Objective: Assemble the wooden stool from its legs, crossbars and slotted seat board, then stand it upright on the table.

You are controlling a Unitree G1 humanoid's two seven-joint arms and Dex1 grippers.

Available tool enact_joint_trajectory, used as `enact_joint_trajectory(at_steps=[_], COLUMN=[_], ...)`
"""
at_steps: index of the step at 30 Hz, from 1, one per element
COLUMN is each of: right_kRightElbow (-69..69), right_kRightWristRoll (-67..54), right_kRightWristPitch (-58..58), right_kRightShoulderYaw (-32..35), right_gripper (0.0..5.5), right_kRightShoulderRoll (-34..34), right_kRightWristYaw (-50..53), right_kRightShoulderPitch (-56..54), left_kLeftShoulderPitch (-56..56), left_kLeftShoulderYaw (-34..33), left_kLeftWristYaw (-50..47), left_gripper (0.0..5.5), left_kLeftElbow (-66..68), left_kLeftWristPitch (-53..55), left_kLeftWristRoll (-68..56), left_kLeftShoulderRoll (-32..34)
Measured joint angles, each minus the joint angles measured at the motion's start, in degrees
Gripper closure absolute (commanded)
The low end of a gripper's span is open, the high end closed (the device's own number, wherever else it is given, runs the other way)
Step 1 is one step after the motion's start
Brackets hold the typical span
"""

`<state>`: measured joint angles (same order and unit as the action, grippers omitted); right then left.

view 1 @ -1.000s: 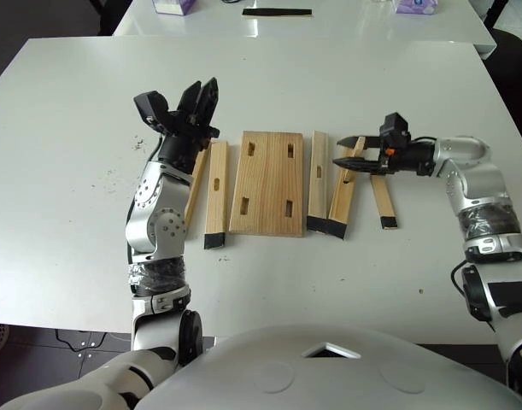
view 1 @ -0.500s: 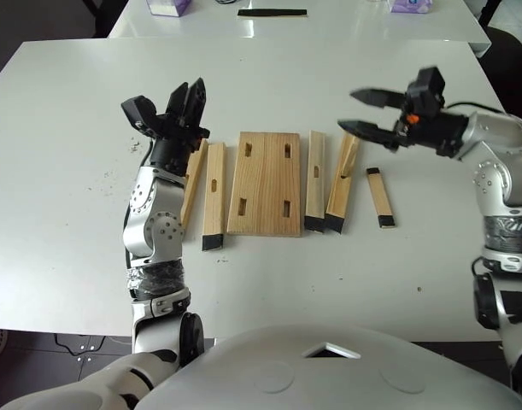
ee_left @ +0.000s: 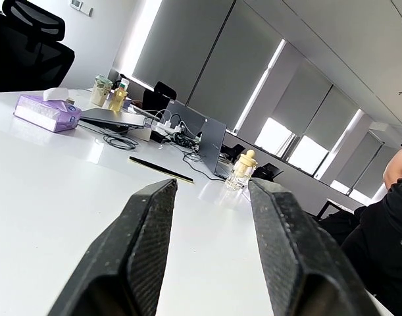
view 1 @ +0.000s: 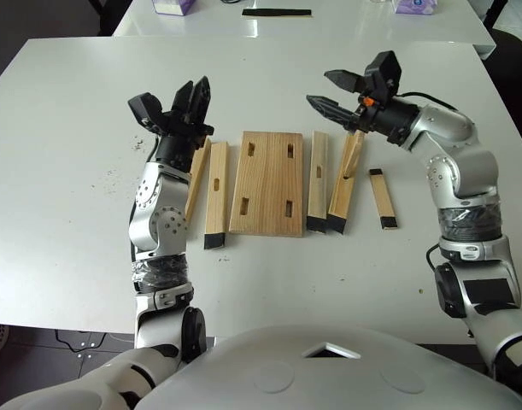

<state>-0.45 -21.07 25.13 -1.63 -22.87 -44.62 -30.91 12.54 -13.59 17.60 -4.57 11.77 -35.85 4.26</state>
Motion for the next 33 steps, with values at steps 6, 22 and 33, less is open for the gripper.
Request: enact_joint_trajectory(at_steps=[6,22,33], right_kRightElbow=[-0.4,-4.8,-36.8], right_kRightWristRoll=[0.7,-5.2,-10.1], right_kRightWristPitch=[-0.3,4.3,12.3], right_kRightShoulderYaw=[-0.9,3.1,-7.6], right_gripper=[2.53,2.53,2.53], right_kRightShoulderRoll=[-0.8,0.7,-7.3], right_kRightWristYaw=[-0.4,4.0,2.6], right_kRightShoulderPitch=[1.1,1.5,28.1], left_kLeftShoulderPitch=[-0.2,-1.5,-1.7], left_kLeftShoulderYaw=[0.2,-0.1,-2.4], left_kLeftWristYaw=[0.0,-0.5,-12.1], left_gripper=[3.47,3.47,3.47], left_kLeftElbow=[0.0,-1.6,-12.7], left_kLeftWristPitch=[-0.2,-0.6,4.6], left_kLeftWristRoll=[0.0,0.6,-0.1], left_kLeftShoulderRoll=[-0.4,-1.3,-0.4])
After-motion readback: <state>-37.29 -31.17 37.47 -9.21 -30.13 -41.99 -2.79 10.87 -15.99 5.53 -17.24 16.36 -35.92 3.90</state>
